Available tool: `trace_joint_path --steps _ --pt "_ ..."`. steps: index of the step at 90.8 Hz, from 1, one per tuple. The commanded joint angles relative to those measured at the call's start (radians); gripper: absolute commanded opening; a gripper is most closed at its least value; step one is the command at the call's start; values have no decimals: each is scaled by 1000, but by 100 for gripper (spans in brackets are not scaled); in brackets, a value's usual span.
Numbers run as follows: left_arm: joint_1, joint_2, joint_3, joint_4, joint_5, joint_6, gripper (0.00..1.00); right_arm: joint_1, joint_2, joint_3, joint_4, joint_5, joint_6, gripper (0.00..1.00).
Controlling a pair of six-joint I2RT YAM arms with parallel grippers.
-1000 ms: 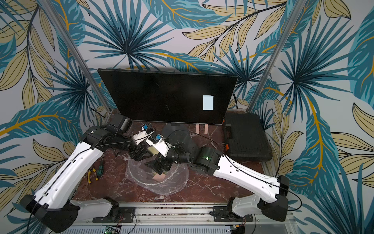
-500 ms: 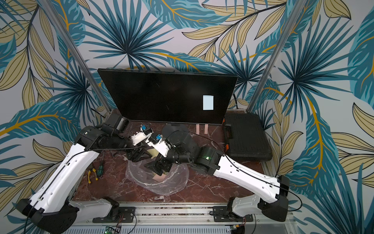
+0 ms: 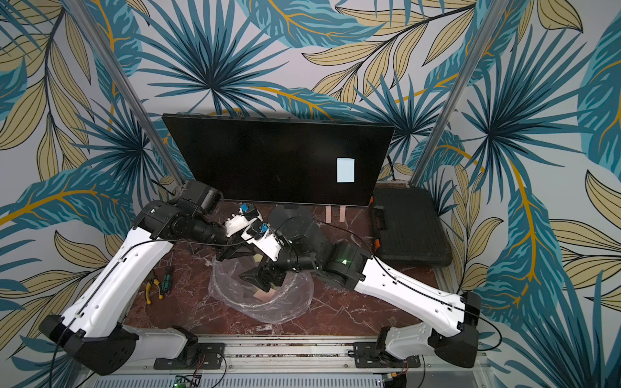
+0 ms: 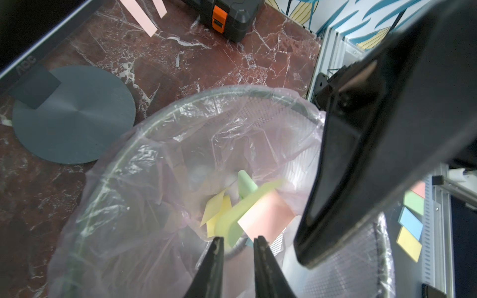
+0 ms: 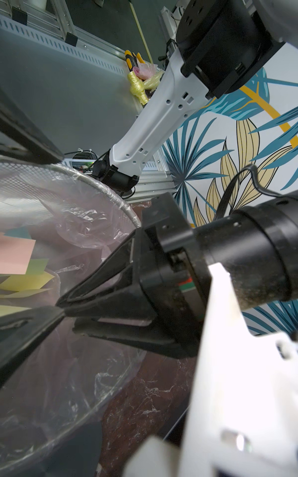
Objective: Remove the sticky note from the monitor
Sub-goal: Place the sticky note in the trash bin, then tear off the sticky note from the monitor.
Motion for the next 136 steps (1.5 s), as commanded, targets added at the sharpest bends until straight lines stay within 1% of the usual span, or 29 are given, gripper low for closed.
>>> trace_joint_path --steps 1,7,10,13,16,19,22,24,28,32,42,49,53,60,65,78,82,92,103,112,117,127,136 --pt "-4 -14 21 -22 15 11 15 -9 -36 -20 16 19 14 89" --pt "-3 -20 12 -22 -2 11 15 -11 -42 -17 12 30 12 89" --pt "-4 -26 8 -21 -14 11 18 -11 -47 -16 11 36 10 89" --pt "-4 -32 7 -17 -32 13 27 -12 -52 -15 9 42 7 89" --pt "-4 -39 8 -11 -48 14 45 -12 -58 -15 5 51 5 89" --pt "-4 -48 11 -3 -71 9 57 -13 -64 -13 0 56 3 89" --pt "-4 -59 17 10 -97 2 62 -14 -72 -12 -4 63 -1 89" --pt "-3 -65 22 19 -117 -5 64 -13 -77 -11 -8 68 -2 89" --pt "-3 -78 35 44 -164 -19 73 -14 -88 -11 -13 83 -3 90" --pt "-2 -83 54 61 -212 -28 76 -15 -100 -13 -17 103 -1 91" --pt "8 -84 110 67 -306 -35 79 -25 -138 -23 -23 163 13 91" --pt "28 -82 116 87 -384 -47 80 -41 -165 -40 -25 203 28 91" --pt "51 -77 111 91 -408 -49 80 -55 -184 -54 -23 224 42 91" --pt "106 -71 86 97 -396 -52 80 -94 -210 -79 -19 250 68 91" --pt "125 -73 51 111 -397 -55 80 -133 -227 -99 -13 261 106 91" --pt "129 -90 -46 129 -357 -62 79 -241 -271 -138 -12 311 197 91" --pt "129 -89 -72 133 -344 -70 78 -297 -285 -148 -14 326 221 91" --pt "128 -79 -119 142 -333 -78 77 -349 -307 -147 -40 371 261 91" --pt "126 -64 -148 146 -347 -76 76 -420 -338 -155 -52 408 322 89" --pt "126 -54 -153 146 -362 -84 72 -485 -372 -167 -52 428 379 88" --pt "126 -51 -160 154 -364 -89 68 -520 -383 -173 -54 429 414 88" --pt "119 -47 -174 163 -368 -104 59 -592 -379 -170 -52 375 480 88" --pt "107 -47 -178 168 -377 -118 54 -652 -368 -177 -29 317 541 88"
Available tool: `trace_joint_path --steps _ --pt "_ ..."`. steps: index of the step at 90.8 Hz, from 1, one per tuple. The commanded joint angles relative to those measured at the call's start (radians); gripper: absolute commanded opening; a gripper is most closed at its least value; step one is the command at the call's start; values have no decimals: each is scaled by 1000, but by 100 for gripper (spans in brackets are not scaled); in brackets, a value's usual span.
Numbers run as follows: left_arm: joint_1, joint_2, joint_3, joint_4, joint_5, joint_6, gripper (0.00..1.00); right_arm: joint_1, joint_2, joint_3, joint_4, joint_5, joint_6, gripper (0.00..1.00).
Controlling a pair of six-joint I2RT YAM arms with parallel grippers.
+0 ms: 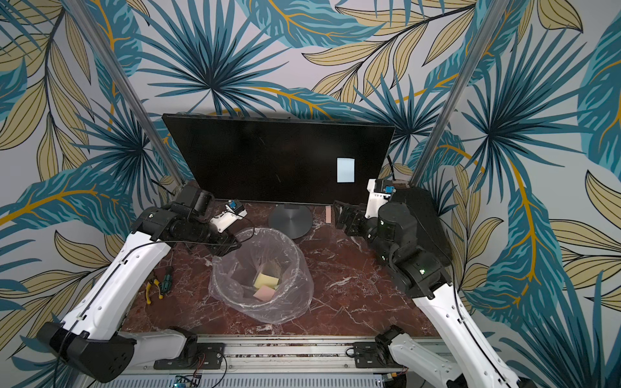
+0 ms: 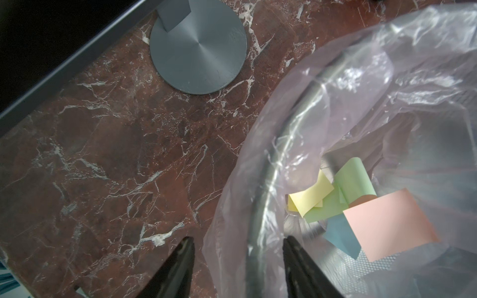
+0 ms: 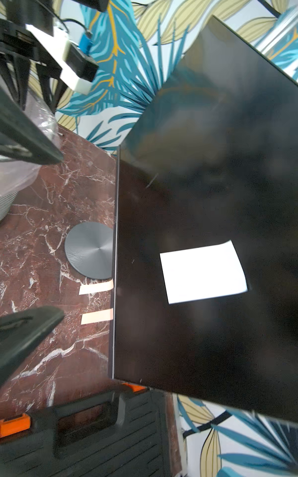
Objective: Remove the sticky note from the monitor
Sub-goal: Tear off the sticky note from the monitor.
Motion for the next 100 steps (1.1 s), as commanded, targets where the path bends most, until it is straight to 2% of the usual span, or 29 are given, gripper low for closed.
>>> trace_joint_path --steps 1,23,40,45,50,74,100 --pt "-12 4 -21 29 -9 -19 53 -57 13 -28 14 -71 115 88" --pt "-38 7 -22 41 -21 -27 48 -229 82 -45 137 -272 237 88" --pt "-44 17 -24 41 -34 -26 45 -284 144 -30 211 -343 267 87" --pt "-44 17 -24 41 -37 -27 41 -300 165 -26 237 -364 279 86" --pt "-44 17 -23 40 -37 -26 36 -309 187 -16 270 -388 285 85" --pt "-47 18 -25 37 -40 -21 36 -314 272 35 334 -475 260 82" --pt "-47 21 -20 37 -38 -24 36 -318 313 65 342 -472 225 80"
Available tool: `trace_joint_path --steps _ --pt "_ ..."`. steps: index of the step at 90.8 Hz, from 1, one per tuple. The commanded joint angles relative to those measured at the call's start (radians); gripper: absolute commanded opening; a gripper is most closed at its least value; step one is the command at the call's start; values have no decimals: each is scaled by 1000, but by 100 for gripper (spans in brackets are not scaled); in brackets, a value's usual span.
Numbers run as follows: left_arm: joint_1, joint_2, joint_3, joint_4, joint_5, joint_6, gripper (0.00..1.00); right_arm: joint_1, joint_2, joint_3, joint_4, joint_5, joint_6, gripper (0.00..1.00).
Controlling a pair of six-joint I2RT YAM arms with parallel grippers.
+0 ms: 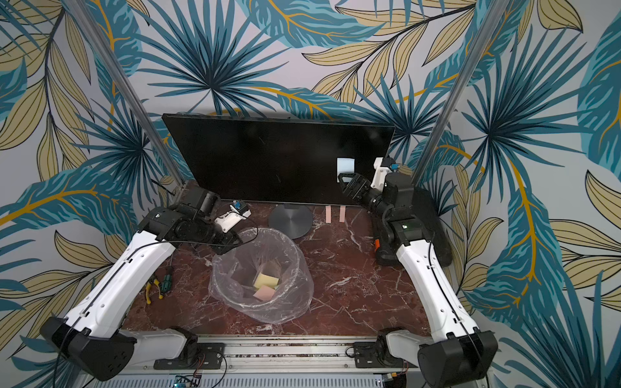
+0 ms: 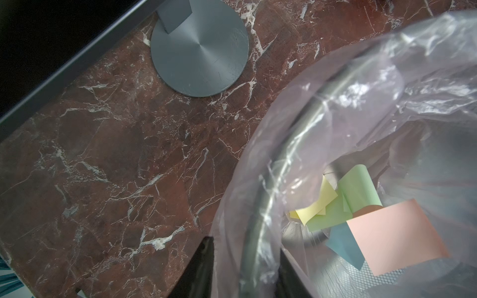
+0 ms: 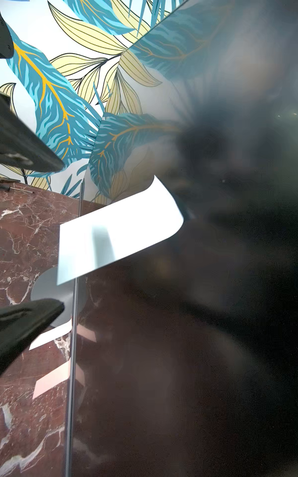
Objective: Remove the sticky note from the monitor
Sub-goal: Tear off the sticky note from the monitor.
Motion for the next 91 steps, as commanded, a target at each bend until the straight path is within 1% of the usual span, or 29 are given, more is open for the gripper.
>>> trace_joint_path --steps 1,7,34,47,65,91 --pt "-4 8 -14 8 2 3 36 -7 18 24 36 -13 -28 80" --pt "-2 7 -15 7 1 2 37 -12 32 29 38 -15 -26 79" --pt "-3 3 -16 8 1 2 37 -18 55 39 86 -37 -29 68" --pt "-2 2 -13 6 2 2 37 -21 56 42 80 -26 -40 67" --pt "-4 -1 -13 6 2 2 37 -27 68 55 84 -29 -35 62" --pt "-4 -2 -14 6 2 2 37 -30 76 64 94 -31 -34 49"
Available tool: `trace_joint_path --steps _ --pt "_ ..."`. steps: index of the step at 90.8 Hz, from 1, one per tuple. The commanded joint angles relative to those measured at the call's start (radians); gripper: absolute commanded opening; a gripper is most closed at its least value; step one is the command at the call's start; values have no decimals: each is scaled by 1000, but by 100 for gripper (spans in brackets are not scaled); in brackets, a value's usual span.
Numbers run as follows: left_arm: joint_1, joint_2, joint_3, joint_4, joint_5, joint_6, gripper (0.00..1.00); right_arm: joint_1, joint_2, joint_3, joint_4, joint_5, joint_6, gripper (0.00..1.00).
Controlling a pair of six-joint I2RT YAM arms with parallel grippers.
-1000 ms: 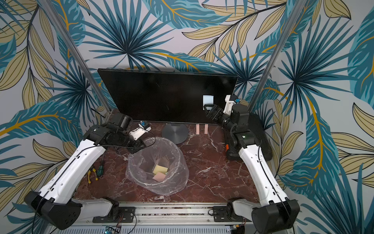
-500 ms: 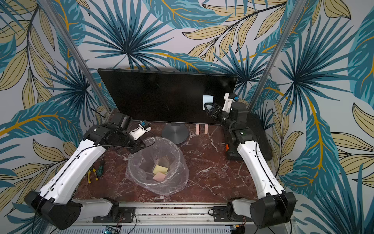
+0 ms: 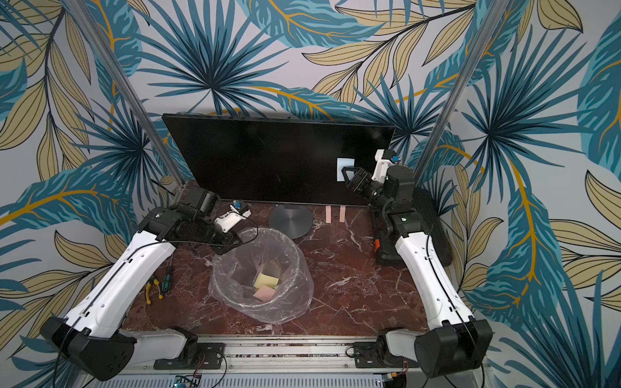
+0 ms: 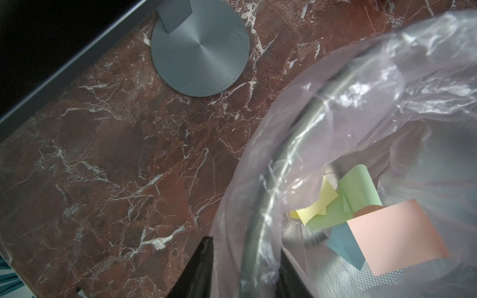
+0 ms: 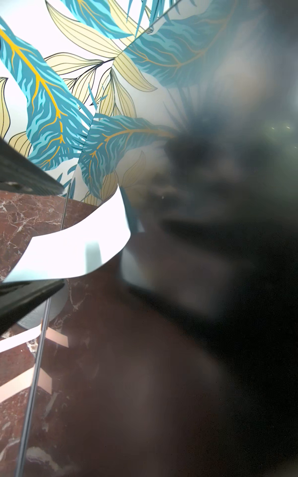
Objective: Remove the sticky note from the monitor
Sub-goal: Tear off the sticky note from the monitor.
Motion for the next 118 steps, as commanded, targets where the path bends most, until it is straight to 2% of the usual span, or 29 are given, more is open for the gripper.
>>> trace_joint_path --steps 1,14,42,56,89,118 --pt "-2 -2 -13 6 3 2 37 -4 16 15 33 -10 -14 47" --pt "-3 -2 -12 5 6 2 37 -5 19 17 37 -16 -11 39" --pt "-3 -7 -12 5 1 2 37 -5 -3 0 28 -8 -7 10" --pt "-2 -7 -14 4 0 1 37 -5 -29 -10 31 -6 -1 0" --pt "-3 -8 -15 5 -9 1 37 -5 -99 -5 20 -97 40 0" --pt "-3 -8 -18 6 -17 1 37 0 -189 -36 12 -262 71 0"
